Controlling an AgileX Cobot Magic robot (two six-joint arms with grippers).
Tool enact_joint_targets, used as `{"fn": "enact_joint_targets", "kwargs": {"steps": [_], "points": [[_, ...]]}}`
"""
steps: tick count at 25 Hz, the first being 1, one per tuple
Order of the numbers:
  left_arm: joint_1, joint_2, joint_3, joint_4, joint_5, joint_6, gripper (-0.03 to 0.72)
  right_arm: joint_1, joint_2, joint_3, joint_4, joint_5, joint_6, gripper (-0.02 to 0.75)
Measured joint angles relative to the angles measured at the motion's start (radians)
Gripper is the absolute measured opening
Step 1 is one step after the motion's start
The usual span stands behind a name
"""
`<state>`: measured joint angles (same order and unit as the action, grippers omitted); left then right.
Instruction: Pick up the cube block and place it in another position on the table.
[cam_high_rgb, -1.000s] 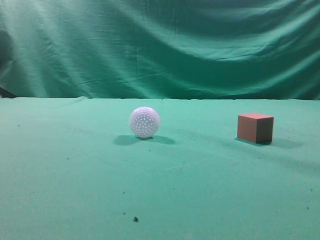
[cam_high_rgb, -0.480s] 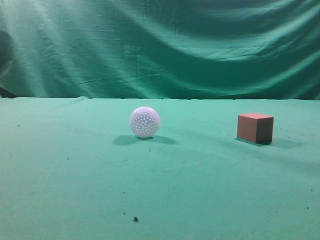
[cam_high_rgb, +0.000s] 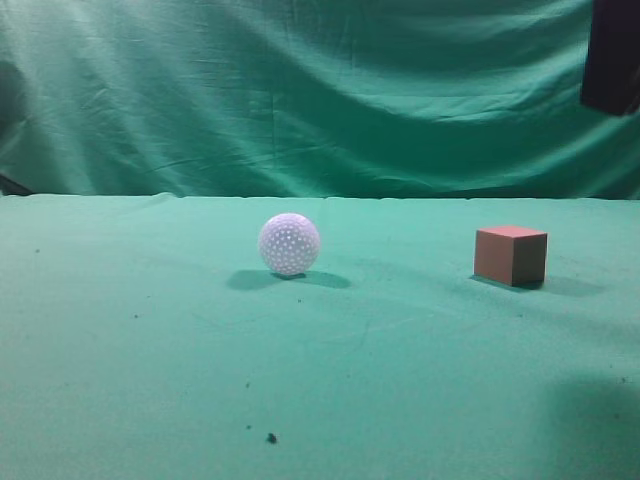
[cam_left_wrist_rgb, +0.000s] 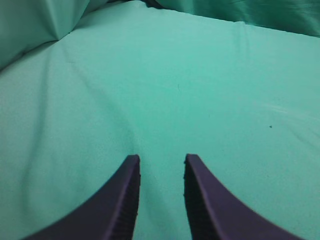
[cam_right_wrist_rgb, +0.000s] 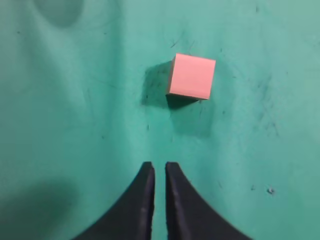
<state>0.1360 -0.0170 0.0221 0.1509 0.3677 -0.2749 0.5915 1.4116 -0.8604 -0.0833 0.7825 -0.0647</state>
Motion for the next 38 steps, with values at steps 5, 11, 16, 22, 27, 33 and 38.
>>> {"fn": "enact_joint_targets", "kwargs": {"steps": [5,11,16,22,27,33,38], "points": [[0.0,0.0,0.0,0.0,0.0,0.0,0.235,0.0,0.163,-0.098,-0.01,0.009,0.084,0.328],[0.0,0.0,0.0,0.0,0.0,0.0,0.235,0.0,0.254,-0.179,-0.036,0.009,0.204,0.596],[0.0,0.0,0.0,0.0,0.0,0.0,0.235,0.0,0.331,-0.207,-0.063,0.005,0.267,0.596],[0.0,0.0,0.0,0.0,0.0,0.0,0.235,0.0,0.383,-0.209,-0.068,-0.024,0.274,0.495],[0.0,0.0,0.0,0.0,0.0,0.0,0.235,0.0,0.392,-0.213,-0.082,-0.029,0.284,0.248],[0.0,0.0,0.0,0.0,0.0,0.0,0.235,0.0,0.393,-0.299,-0.228,0.077,0.384,0.249],[0.0,0.0,0.0,0.0,0.0,0.0,0.235,-0.069,0.393,-0.422,-0.245,0.108,0.41,0.249]]}}
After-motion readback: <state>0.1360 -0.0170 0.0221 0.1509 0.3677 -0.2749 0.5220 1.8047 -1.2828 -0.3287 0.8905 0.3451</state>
